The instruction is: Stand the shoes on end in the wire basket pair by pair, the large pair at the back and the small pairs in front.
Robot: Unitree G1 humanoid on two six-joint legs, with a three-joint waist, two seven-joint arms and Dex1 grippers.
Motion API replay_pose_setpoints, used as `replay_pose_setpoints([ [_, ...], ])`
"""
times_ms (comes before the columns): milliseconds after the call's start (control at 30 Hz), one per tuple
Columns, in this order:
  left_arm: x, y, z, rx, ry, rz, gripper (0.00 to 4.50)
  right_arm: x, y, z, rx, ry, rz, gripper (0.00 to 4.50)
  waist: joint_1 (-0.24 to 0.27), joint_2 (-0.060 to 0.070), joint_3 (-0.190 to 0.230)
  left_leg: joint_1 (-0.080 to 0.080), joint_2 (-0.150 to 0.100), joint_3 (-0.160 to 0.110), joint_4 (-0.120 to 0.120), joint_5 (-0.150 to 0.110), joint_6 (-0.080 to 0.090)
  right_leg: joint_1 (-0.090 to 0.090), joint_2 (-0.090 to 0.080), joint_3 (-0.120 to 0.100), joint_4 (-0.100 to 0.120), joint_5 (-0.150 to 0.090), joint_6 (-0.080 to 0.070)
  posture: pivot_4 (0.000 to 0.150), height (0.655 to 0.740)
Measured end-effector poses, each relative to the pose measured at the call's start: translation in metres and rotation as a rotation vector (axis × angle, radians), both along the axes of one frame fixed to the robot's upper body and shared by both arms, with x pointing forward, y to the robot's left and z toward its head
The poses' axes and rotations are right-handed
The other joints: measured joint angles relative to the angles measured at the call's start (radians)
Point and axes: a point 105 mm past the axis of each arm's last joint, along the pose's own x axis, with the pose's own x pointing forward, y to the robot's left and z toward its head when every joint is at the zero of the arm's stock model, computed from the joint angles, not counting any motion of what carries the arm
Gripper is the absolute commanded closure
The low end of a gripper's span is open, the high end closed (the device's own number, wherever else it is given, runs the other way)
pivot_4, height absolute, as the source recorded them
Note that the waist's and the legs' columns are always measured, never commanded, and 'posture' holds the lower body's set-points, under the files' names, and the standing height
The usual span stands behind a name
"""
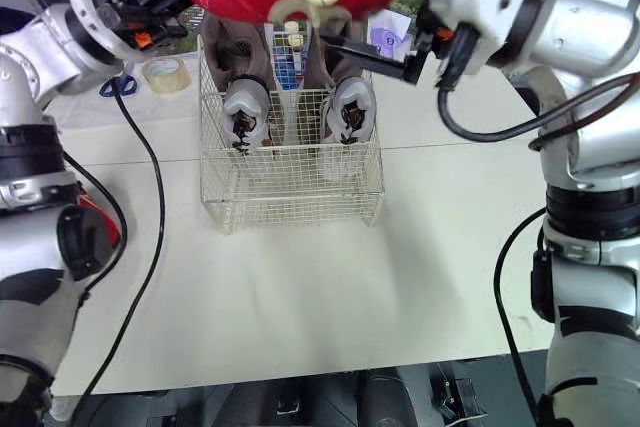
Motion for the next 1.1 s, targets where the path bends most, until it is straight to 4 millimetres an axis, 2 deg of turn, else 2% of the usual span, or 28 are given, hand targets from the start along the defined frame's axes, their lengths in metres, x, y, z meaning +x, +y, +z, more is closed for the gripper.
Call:
replay_pose_setpoints([
  [33,0.001,0.007,0.002,-0.068,0.005,0.042,4.15,0.005,-0.009,-0.007,0.133,0.115,0.011,0.02,0.0,0.0,0.0,0.0,0.0,0.0,-0.001,0.0,0.0,0.0,-0.001,0.0,-0.001,0.0,0.0,0.15,0.74],
  [100,0.002,0.012,0.005,-0.179,0.007,0.089,4.15,0.009,-0.011,-0.009,0.349,0.244,0.072,0.02,0.0,0.0,0.0,0.0,-0.001,0.0,-0.001,0.0,-0.001,-0.001,-0.002,0.0,0.0,0.0,0.0,0.15,0.74],
  [133,0.0,0.012,0.008,-0.249,-0.001,0.113,4.15,0.006,-0.007,-0.006,0.51,0.313,0.162,0.02,0.0,0.0,0.0,0.0,-0.001,-0.001,-0.001,0.001,-0.001,-0.001,-0.003,0.0,0.0,0.0,-0.001,0.15,0.74],
  [233,-0.005,0.0,0.01,-0.348,-0.009,0.132,4.15,-0.001,0.015,0.001,0.825,0.494,0.399,0.02,-0.001,0.0,0.0,0.0,-0.001,-0.001,-0.002,0.001,-0.002,-0.001,-0.002,0.0,0.001,0.001,-0.001,0.15,0.74],
  [300,-0.009,-0.012,0.007,-0.383,-0.001,0.131,4.15,-0.004,0.036,0.003,0.955,0.619,0.531,0.02,-0.001,0.001,0.0,0.0,-0.002,0.0,-0.002,0.001,-0.002,-0.001,0.0,0.0,0.001,0.001,-0.001,0.15,0.74],
  [433,-0.006,-0.022,-0.007,-0.381,0.041,0.156,4.15,-0.015,0.053,0.011,0.998,0.67,0.603,0.02,0.0,0.001,0.0,0.0,-0.002,0.001,-0.001,0.0,0.0,-0.001,0.001,0.0,0.001,0.0,0.0,0.15,0.74],
  [600,-0.001,-0.026,-0.022,-0.362,0.085,0.179,4.15,-0.013,0.059,0.01,1.012,0.694,0.604,0.02,-0.002,0.001,0.0,0.0,-0.002,0.001,-0.001,0.0,0.001,-0.001,0.002,0.0,0.001,0.0,0.0,0.15,0.74],
  [1100,-0.007,-0.015,-0.032,-0.342,0.073,0.175,4.15,-0.006,0.07,0.006,0.999,0.688,0.536,0.02,-0.002,0.001,0.0,-0.001,-0.001,0.0,-0.001,0.0,0.001,-0.001,0.003,0.0,0.0,0.0,0.0,0.15,0.74],
])
